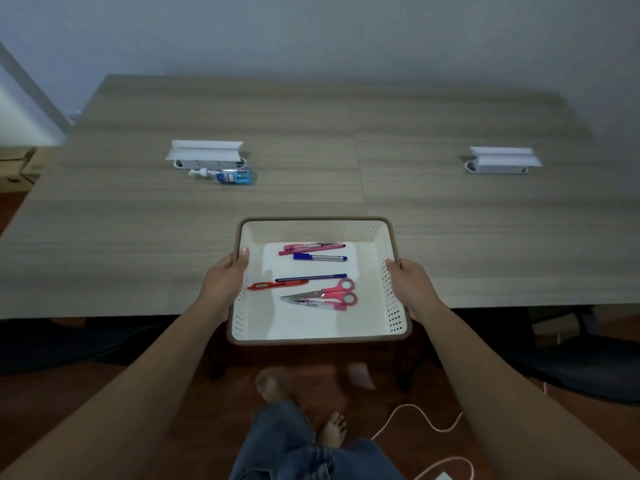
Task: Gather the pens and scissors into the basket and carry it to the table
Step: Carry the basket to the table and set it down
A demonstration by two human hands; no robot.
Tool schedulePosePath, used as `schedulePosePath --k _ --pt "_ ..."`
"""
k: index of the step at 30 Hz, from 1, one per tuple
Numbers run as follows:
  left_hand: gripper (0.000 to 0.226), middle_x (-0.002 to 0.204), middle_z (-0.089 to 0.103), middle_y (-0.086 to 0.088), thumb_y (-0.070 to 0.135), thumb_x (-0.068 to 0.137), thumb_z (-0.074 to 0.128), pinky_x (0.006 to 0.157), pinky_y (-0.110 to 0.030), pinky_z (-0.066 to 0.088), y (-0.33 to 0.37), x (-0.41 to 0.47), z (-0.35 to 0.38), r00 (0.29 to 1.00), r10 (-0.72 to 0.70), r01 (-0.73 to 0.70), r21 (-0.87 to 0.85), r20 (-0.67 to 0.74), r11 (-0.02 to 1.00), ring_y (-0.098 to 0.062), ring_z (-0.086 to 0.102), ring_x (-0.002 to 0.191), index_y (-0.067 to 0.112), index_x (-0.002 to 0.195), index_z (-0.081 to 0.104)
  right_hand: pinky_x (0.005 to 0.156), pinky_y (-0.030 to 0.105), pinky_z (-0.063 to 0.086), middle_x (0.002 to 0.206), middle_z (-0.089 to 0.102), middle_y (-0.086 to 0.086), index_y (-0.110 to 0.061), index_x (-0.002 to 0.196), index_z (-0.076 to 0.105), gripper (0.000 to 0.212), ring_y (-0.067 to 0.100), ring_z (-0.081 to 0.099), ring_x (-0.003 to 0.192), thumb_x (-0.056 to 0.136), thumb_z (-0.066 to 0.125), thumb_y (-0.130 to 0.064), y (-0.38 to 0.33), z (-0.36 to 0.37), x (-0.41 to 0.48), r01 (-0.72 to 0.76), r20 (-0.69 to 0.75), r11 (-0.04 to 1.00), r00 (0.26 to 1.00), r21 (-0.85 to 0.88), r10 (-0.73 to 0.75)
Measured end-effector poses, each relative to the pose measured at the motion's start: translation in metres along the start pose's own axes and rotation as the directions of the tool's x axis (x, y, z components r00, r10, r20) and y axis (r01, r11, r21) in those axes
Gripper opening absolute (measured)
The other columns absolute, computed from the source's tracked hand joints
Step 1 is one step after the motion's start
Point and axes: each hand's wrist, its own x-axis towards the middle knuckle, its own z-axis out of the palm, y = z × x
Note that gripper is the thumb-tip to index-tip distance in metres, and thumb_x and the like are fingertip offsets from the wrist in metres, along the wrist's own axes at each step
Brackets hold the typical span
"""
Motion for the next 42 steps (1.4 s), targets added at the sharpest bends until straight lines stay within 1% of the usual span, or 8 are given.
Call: schedulePosePath --k 5,12,17,23,28,33,37,42 --pt "0.039 0.099 0.088 -0.002 0.05 0.097 0.078 0.087 -0.05 0.069 0.03 0.053 0.013 1.0 0.017 -0.017 -0.041 -0.016 0.999 -0.026 0.086 0.091 0.021 0.123 0.082 0.094 0.049 0.063 0.103 0.081 0.008 -0.011 0.112 0.074 0.041 0.029 0.078 0.096 0.111 0.045 -0.04 -0.026 0.003 0.044 -0.012 -0.006 1.0 1.0 0.009 0.012" --pt "0.055 0.102 0.088 0.0 0.063 0.084 0.082 0.089 -0.051 0.069 0.067 0.144 0.027 0.997 0.005 -0.003 0.024 -0.078 1.0 -0.025 0.085 0.092 0.023 0.122 0.083 0.093 0.046 0.063 0.106 0.08 0.008 -0.018 0.111 0.072 0.035 0.028 0.078 0.096 0.112 0.045 -0.04 -0.071 0.019 0.11 -0.046 -0.045 0.997 0.998 0.058 0.049" --pt "0.039 0.102 0.086 -0.003 0.046 0.104 0.069 0.087 -0.053 0.069 0.09 0.185 0.041 1.0 0.018 -0.017 0.144 -0.005 0.99 -0.028 0.084 0.091 0.02 0.131 0.079 0.095 0.054 0.062 0.104 0.081 0.007 -0.028 0.094 0.069 0.031 0.031 0.078 0.097 0.109 0.047 -0.044 -0.081 0.034 0.157 -0.098 -0.082 0.995 0.992 0.02 0.1" --pt "0.032 0.11 0.085 -0.005 0.035 0.11 0.06 0.091 -0.052 0.067 0.104 0.234 0.055 0.999 -0.01 0.001 0.281 0.031 0.96 -0.027 0.082 0.097 0.021 0.133 0.078 0.095 0.054 0.062 0.106 0.078 0.008 -0.017 0.111 0.071 0.039 0.031 0.076 0.098 0.11 0.044 -0.046 -0.092 0.051 0.217 -0.13 -0.089 0.99 0.988 -0.057 0.124" --pt "0.031 0.108 0.084 0.0 0.021 0.11 0.06 0.097 -0.053 0.065 0.102 0.267 0.067 0.997 -0.042 0.023 0.269 0.064 0.963 -0.026 0.082 0.099 0.023 0.136 0.077 0.095 0.054 0.062 0.107 0.077 0.012 -0.014 0.112 0.069 0.042 0.032 0.074 0.098 0.112 0.042 -0.045 -0.099 0.055 0.267 -0.133 -0.069 0.984 0.99 -0.119 0.126" --pt "0.036 0.082 0.083 0.018 0.015 0.107 0.064 0.097 -0.055 0.065 0.098 0.303 0.089 0.996 -0.09 0.086 0.224 0.008 0.971 -0.024 0.081 0.097 0.048 0.106 0.079 0.093 0.052 0.063 0.104 0.078 0.009 -0.013 0.116 0.071 0.052 0.03 0.076 0.096 0.111 0.037 -0.052 -0.104 0.056 0.321 -0.172 0.062 0.976 0.981 -0.135 0.181" --pt "0.039 0.104 0.081 0.001 0.013 0.108 0.064 0.102 -0.055 0.062 0.104 0.326 0.11 0.992 -0.123 0.126 0.163 -0.027 0.979 -0.032 0.078 0.105 0.023 0.144 0.072 0.096 0.051 0.062 0.106 0.078 0.011 -0.012 0.117 0.071 0.053 0.03 0.076 0.098 0.113 0.03 -0.047 -0.103 0.057 0.356 -0.182 0.06 0.975 0.98 -0.125 0.191" --pt "0.042 0.124 0.082 -0.007 0.013 0.108 0.064 0.104 -0.058 0.062 0.107 0.359 0.133 0.989 -0.138 0.143 0.144 -0.047 0.979 -0.033 0.079 0.113 0.024 0.148 0.069 0.1 0.052 0.059 0.11 0.077 0.013 -0.011 0.119 0.072 0.054 0.032 0.074 0.103 0.113 0.029 -0.042 -0.104 0.051 0.397 -0.144 0.017 0.981 0.989 -0.127 0.148"
